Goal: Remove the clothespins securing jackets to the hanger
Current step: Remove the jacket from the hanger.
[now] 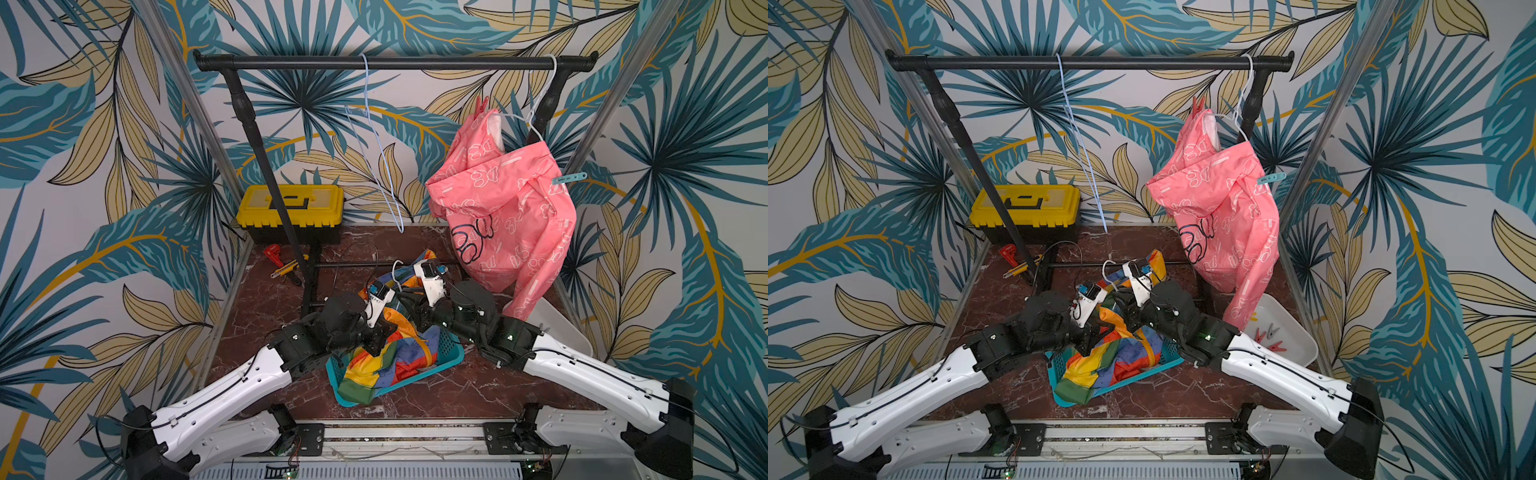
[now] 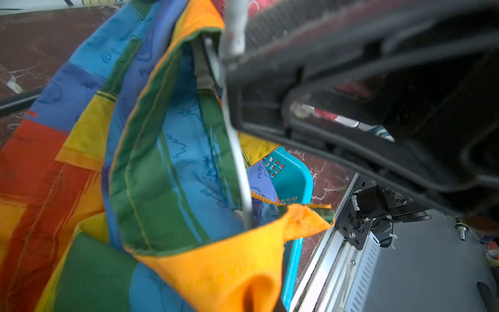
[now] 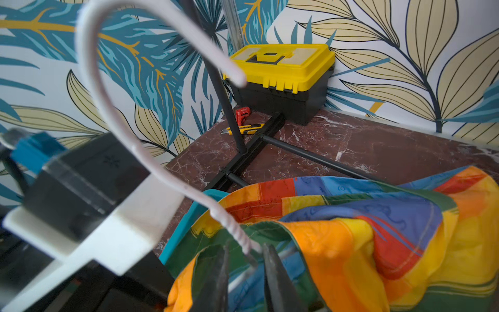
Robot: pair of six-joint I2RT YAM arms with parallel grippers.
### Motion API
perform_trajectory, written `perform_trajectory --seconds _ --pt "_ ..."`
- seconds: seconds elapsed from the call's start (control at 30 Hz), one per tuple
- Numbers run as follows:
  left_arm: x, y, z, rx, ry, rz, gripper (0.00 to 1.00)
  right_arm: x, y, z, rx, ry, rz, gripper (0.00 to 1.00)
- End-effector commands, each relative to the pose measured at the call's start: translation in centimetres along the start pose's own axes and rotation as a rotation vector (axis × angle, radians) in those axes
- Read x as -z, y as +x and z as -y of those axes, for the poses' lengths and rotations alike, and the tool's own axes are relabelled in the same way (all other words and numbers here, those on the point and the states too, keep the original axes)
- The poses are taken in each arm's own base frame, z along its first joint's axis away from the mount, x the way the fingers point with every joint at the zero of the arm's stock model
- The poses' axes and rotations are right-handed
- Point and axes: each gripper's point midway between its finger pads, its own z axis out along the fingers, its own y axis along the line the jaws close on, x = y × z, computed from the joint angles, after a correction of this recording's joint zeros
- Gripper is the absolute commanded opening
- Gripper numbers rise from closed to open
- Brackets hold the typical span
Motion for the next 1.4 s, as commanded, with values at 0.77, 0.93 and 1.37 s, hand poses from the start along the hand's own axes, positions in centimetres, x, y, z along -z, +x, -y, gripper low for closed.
perform_trajectory --seconds 0.77,0.93,1.37 --pt "-0.3 -0.5 0.7 -0.032 0.043 0.03 0.16 -0.8 -1.3 1.5 0.053 0.11 0.044 0.0" --pt "1.2 0.2 -0.1 -0.049 -0.011 0.014 0.59 -0.3 -1.6 4.0 0.067 0.244 0.039 0.0" --pt "4.5 6.0 0.3 -0.033 0.002 -0.158 0.74 -0.7 -3.4 9.1 -0.004 0.441 0.045 0.0"
